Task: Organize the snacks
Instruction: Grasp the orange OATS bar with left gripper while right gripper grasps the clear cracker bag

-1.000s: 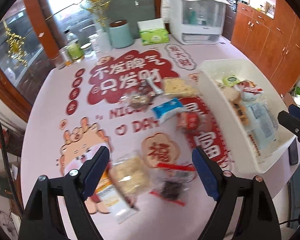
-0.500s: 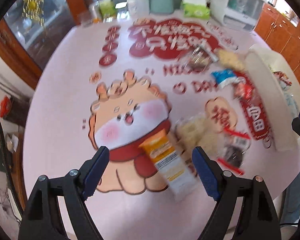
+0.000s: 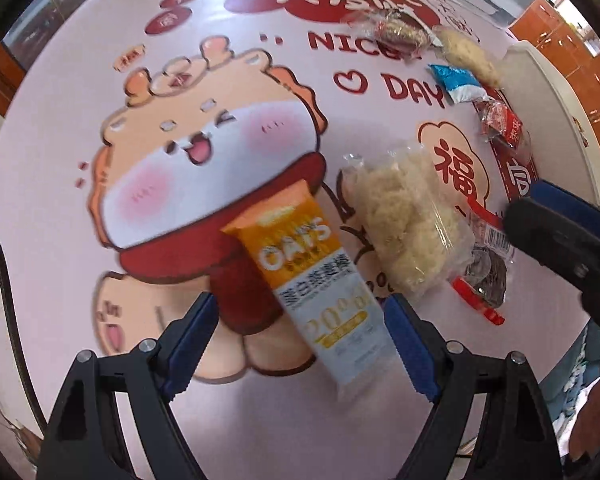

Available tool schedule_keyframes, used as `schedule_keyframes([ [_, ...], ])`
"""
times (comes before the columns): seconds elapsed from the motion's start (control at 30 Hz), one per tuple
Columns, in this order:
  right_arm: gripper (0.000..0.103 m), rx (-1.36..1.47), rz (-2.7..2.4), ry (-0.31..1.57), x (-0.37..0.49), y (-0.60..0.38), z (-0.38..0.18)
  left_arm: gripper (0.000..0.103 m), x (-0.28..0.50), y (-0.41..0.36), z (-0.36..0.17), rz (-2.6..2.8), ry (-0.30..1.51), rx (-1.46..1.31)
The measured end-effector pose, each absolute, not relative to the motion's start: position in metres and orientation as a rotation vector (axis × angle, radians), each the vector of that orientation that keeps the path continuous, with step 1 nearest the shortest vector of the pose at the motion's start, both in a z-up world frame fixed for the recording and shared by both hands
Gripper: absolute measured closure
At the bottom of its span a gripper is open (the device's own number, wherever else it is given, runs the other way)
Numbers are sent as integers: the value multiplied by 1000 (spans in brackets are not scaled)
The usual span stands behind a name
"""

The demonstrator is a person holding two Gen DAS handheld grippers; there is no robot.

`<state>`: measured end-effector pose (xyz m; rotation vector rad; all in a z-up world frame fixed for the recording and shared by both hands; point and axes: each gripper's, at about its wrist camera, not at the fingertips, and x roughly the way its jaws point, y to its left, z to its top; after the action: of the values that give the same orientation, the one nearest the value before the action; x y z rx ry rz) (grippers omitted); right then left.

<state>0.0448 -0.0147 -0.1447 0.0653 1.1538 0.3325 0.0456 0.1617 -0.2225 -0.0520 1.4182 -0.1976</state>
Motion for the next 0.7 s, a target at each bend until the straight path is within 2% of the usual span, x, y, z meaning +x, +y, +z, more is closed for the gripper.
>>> schedule_keyframes([
  [0.33, 44, -36, 417, 1308, 79, 27, -193, 18, 35, 158, -235, -94, 1363, -18],
  [0.4, 44, -61, 406, 1329, 81, 31, -202, 26, 31, 161, -234, -66, 1343, -3],
  [0.47, 46, -64, 412, 1327, 80, 32, -205, 47, 28, 163, -229, -49, 1317, 17],
  [0.53, 55, -78, 431, 1309, 77, 33, -204, 61, 25, 166, -226, -45, 1300, 13],
  [0.7, 62, -94, 453, 1295, 71, 30, -202, 66, 23, 175, -222, -38, 1296, -24],
])
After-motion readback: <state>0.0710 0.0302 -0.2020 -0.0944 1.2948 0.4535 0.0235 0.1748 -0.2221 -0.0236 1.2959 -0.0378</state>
